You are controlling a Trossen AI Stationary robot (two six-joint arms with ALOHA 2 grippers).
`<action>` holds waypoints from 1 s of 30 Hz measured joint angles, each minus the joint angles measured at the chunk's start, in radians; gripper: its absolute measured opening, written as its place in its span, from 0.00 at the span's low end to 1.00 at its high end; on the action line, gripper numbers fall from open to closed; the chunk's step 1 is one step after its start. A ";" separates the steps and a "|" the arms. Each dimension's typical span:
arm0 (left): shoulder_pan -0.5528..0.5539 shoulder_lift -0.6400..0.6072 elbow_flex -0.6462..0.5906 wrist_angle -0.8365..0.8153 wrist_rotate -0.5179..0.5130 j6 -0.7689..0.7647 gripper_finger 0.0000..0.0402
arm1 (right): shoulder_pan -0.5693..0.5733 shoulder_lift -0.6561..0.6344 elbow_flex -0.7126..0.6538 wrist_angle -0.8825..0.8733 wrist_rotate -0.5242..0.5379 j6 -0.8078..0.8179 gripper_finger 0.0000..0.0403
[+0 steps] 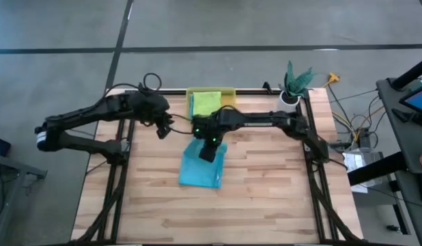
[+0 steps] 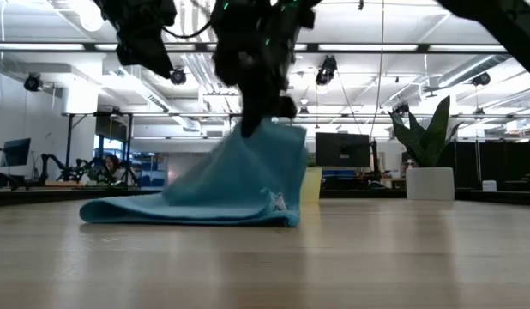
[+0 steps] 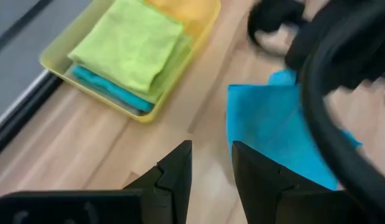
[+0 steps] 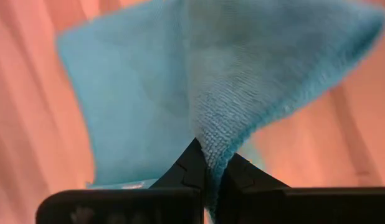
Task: Fold microfiber towels
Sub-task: Fold the blue microfiber cloth
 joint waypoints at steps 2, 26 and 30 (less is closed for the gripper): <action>0.008 -0.009 -0.001 0.000 -0.001 0.020 0.25 | 0.002 0.045 0.024 -0.014 0.009 -0.001 0.02; 0.008 -0.032 -0.007 0.001 0.045 0.058 0.25 | 0.119 0.217 0.320 -0.078 -0.069 -0.082 0.02; 0.007 -0.023 -0.013 0.000 0.048 0.034 0.25 | 0.136 0.226 0.318 -0.059 -0.073 -0.096 0.02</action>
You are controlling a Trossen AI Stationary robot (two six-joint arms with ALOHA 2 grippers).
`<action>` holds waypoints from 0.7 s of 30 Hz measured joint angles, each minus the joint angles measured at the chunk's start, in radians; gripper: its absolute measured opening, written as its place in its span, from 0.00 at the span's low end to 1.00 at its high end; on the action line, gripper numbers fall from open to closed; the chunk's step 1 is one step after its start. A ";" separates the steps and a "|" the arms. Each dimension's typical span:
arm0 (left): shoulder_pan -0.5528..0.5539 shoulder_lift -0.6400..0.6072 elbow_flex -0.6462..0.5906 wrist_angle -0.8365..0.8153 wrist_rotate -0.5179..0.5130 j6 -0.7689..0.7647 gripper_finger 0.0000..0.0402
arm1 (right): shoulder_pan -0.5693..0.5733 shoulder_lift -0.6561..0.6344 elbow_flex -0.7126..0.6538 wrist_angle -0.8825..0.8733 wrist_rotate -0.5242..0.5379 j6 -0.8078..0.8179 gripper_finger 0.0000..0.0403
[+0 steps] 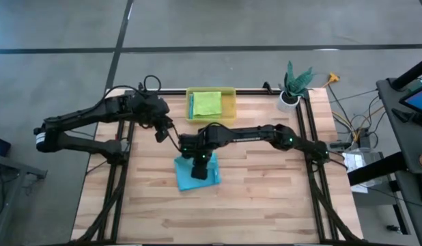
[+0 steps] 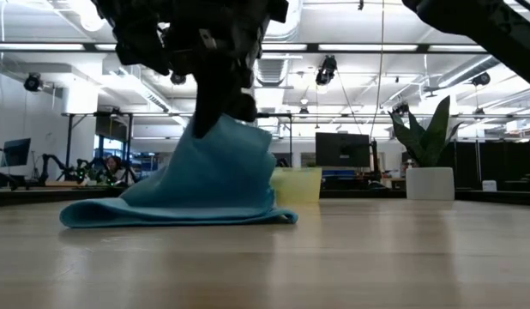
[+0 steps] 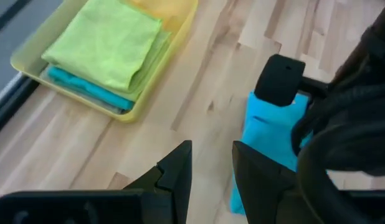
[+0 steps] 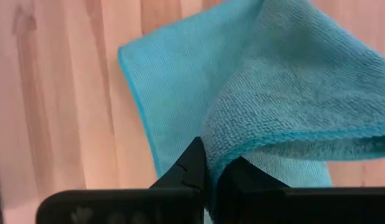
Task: Fold microfiber towels
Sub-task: Fold the blue microfiber cloth
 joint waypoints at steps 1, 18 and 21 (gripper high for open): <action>0.000 0.000 -0.001 -0.002 0.004 -0.015 0.25 | 0.001 0.010 0.000 0.007 0.000 0.000 0.02; -0.002 -0.014 -0.002 -0.117 0.048 -0.060 0.25 | 0.007 0.100 -0.003 0.004 -0.019 0.025 0.02; -0.002 -0.017 -0.002 -0.115 0.048 -0.059 0.25 | 0.007 0.100 -0.003 -0.007 -0.021 0.033 0.02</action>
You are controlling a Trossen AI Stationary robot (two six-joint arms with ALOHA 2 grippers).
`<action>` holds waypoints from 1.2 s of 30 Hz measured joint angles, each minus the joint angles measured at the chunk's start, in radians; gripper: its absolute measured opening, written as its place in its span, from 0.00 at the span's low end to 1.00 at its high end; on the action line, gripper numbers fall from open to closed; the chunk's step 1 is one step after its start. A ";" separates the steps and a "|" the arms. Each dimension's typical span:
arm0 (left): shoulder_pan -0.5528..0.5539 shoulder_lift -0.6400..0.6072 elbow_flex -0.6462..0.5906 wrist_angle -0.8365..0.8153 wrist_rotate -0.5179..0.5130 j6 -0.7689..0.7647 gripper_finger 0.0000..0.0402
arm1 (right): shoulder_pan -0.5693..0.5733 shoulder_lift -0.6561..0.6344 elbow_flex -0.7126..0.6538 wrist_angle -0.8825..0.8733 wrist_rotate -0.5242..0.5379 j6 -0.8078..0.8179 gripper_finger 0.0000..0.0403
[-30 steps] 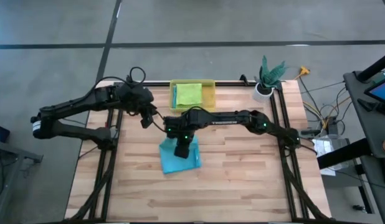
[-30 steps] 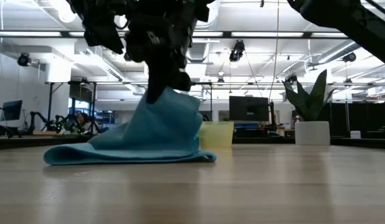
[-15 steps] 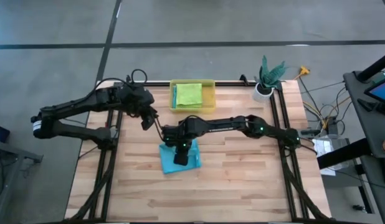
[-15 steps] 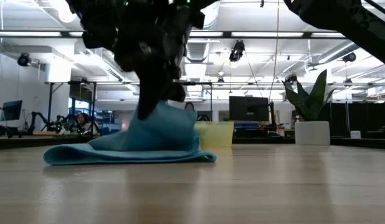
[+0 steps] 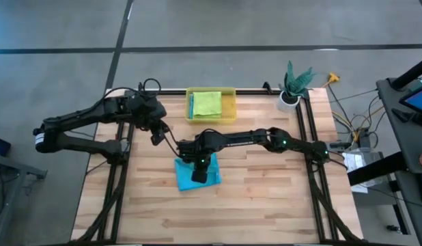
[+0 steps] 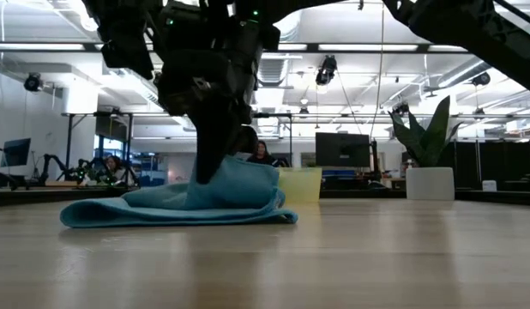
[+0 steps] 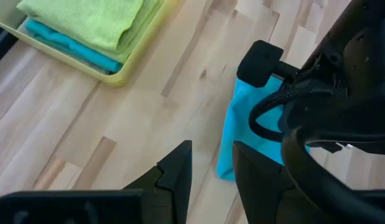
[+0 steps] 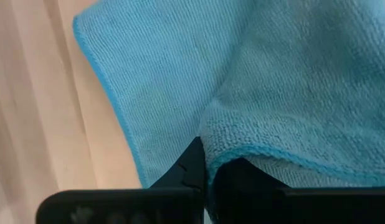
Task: Fold microfiber towels
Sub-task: Fold the blue microfiber cloth
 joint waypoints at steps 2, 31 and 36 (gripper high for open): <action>0.000 0.001 0.000 0.002 0.000 0.004 0.25 | 0.000 -0.001 0.000 -0.015 -0.003 0.017 0.02; 0.002 0.025 -0.078 0.047 0.007 0.033 0.25 | 0.021 -0.006 -0.003 -0.008 -0.096 0.126 0.36; 0.002 0.031 -0.087 0.072 0.014 0.028 0.25 | 0.028 -0.014 -0.002 -0.032 -0.102 0.140 0.46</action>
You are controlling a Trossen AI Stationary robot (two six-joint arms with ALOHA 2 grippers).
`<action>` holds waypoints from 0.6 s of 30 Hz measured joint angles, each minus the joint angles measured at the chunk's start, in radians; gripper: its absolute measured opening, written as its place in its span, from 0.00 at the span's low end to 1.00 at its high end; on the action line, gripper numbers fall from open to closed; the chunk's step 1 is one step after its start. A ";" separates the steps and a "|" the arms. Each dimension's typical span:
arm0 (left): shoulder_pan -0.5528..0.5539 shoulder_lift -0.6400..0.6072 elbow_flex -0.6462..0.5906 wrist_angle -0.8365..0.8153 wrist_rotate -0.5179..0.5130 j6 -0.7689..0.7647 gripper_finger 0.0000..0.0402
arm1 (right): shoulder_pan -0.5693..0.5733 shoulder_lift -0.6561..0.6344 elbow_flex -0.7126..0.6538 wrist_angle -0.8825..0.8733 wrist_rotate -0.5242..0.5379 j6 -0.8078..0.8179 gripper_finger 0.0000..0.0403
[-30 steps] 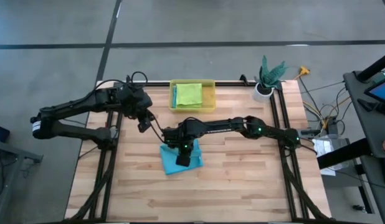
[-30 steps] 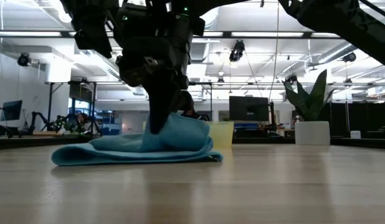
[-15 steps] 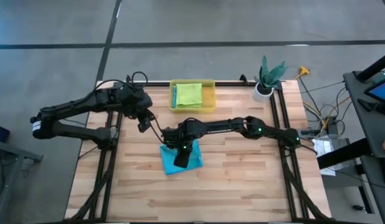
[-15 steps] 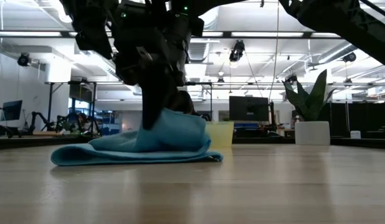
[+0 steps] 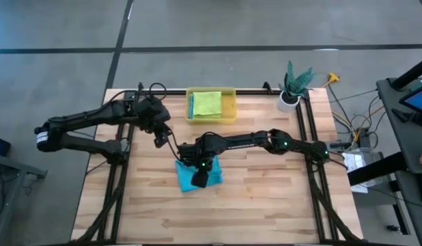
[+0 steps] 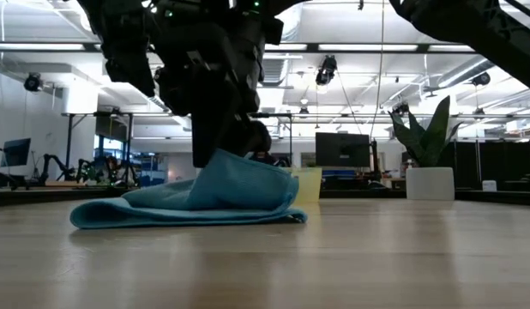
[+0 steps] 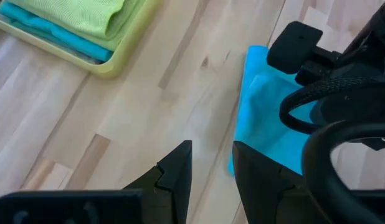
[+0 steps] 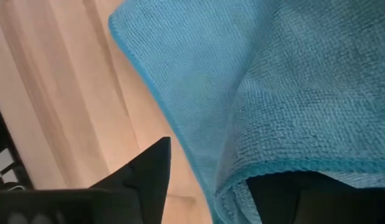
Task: Fold microfiber towels
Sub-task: Fold the blue microfiber cloth
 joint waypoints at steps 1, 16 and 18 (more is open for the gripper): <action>0.000 0.001 -0.002 0.006 0.000 0.000 0.25 | 0.001 -0.003 0.000 0.000 -0.003 0.005 0.47; -0.002 0.047 -0.052 0.071 0.102 -0.029 0.25 | 0.029 -0.015 -0.003 -0.018 -0.107 0.045 0.45; -0.002 0.047 -0.052 0.072 0.106 -0.029 0.25 | 0.035 -0.015 -0.002 -0.016 -0.068 0.040 0.45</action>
